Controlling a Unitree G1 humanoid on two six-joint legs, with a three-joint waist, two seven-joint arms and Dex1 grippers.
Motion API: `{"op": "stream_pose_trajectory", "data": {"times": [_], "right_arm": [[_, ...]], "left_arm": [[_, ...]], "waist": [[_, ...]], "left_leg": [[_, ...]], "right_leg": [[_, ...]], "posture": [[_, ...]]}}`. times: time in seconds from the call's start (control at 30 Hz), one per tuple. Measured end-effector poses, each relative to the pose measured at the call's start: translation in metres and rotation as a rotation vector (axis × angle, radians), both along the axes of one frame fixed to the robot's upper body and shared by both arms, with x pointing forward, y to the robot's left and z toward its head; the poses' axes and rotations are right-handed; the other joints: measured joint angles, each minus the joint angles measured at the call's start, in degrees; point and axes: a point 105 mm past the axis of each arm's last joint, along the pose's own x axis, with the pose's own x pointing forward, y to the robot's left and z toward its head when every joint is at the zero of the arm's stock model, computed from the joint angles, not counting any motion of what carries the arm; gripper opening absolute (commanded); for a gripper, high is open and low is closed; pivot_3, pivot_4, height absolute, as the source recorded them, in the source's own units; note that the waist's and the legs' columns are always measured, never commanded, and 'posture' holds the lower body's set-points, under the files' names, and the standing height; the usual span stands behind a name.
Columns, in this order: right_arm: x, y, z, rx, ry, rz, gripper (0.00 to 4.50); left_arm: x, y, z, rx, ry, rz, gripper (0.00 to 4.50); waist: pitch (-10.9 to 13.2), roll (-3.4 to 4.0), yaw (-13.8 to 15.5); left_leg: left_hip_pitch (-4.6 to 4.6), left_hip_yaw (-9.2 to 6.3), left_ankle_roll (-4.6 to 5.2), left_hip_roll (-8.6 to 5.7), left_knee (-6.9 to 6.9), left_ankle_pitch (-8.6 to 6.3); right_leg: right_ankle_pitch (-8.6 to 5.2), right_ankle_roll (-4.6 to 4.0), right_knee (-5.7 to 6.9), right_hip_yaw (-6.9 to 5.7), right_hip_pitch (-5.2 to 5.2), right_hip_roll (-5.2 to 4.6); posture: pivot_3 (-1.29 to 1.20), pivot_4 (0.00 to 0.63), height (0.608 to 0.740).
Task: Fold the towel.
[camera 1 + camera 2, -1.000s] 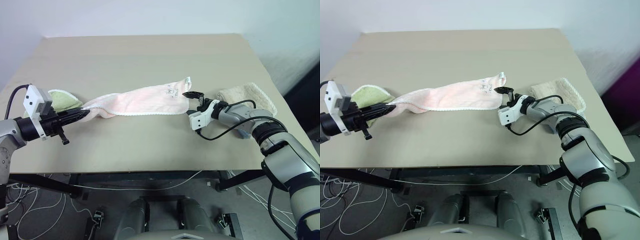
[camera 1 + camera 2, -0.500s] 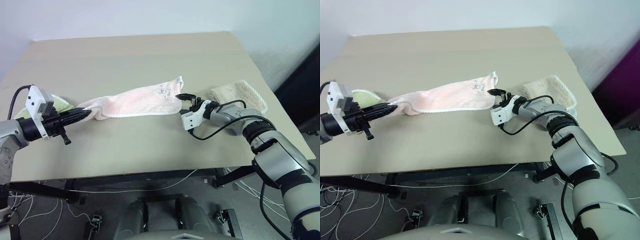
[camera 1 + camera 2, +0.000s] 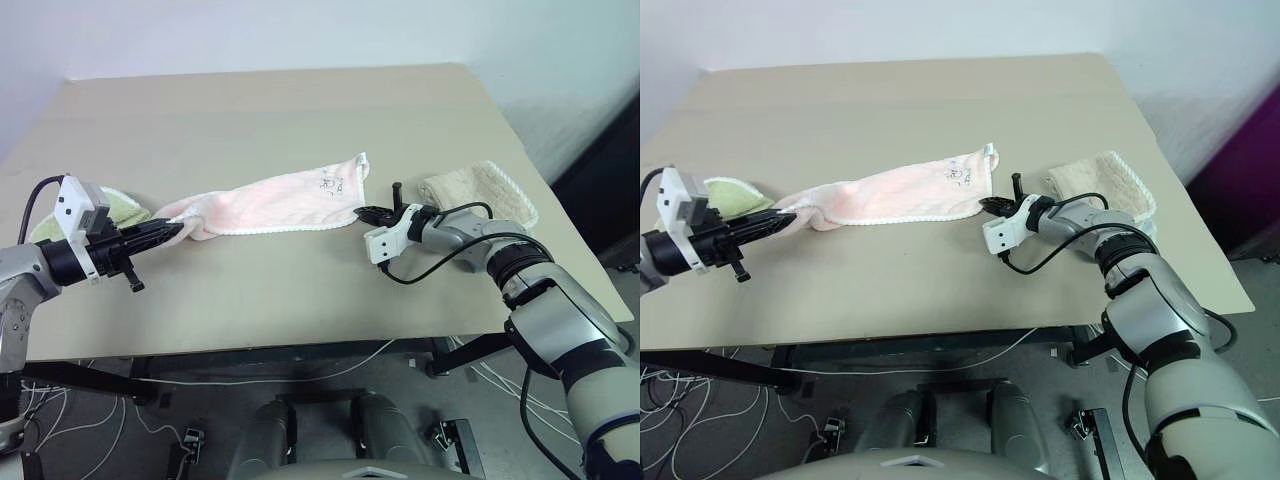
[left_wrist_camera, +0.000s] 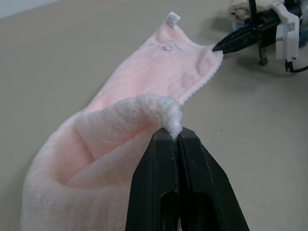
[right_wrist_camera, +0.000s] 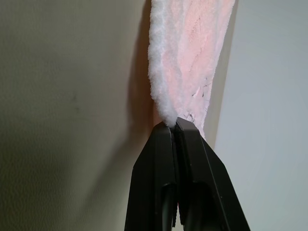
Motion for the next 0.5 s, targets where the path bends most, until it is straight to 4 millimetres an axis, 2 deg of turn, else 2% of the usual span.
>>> {"op": "stream_pose_trajectory", "data": {"times": [0.1, 0.2, 0.27, 0.4, 0.5], "right_arm": [[0.000, -0.003, 0.001, 0.039, 0.026, -0.022, 0.02], [0.001, -0.013, 0.011, 0.198, 0.132, -0.088, 0.02], [0.005, -0.027, 0.033, 0.303, 0.179, -0.131, 0.02], [0.011, -0.059, 0.091, 0.470, 0.187, -0.192, 0.02], [0.013, -0.072, 0.130, 0.549, 0.167, -0.212, 0.02]], "left_arm": [[0.000, 0.000, 0.000, 0.004, -0.008, 0.003, 0.00], [0.003, 0.005, 0.003, 0.015, -0.037, 0.027, 0.00], [0.009, 0.013, 0.007, 0.026, -0.069, 0.069, 0.00], [0.021, 0.029, 0.017, 0.049, -0.137, 0.143, 0.00], [0.031, 0.037, 0.025, 0.056, -0.180, 0.177, 0.00]], "waist": [[0.00, 0.00, 0.07], [0.07, 0.04, 0.07], [0.11, 0.06, 0.13], [0.11, 0.07, 0.13], [0.11, 0.07, 0.09]], "left_leg": [[-0.01, 0.00, 0.01, -0.01, 0.00, 0.00], [-0.03, 0.01, 0.06, -0.02, 0.01, -0.03], [-0.04, -0.01, 0.07, -0.02, 0.01, -0.04], [-0.04, -0.01, 0.07, -0.01, 0.01, -0.04], [-0.05, -0.01, 0.07, -0.01, 0.00, -0.04]], "right_leg": [[0.00, 0.00, 0.00, 0.00, 0.00, -0.01], [0.00, 0.01, -0.02, 0.00, 0.00, -0.03], [0.00, 0.01, -0.02, -0.02, 0.01, -0.04], [0.00, 0.01, -0.02, -0.03, 0.00, -0.06], [0.00, 0.01, -0.01, -0.03, -0.04, -0.06]], "posture": [[0.00, 0.150, 0.740], [0.00, 0.150, 0.740], [0.00, 0.150, 0.740], [0.00, 0.150, 0.740], [0.00, 0.150, 0.740]]}}
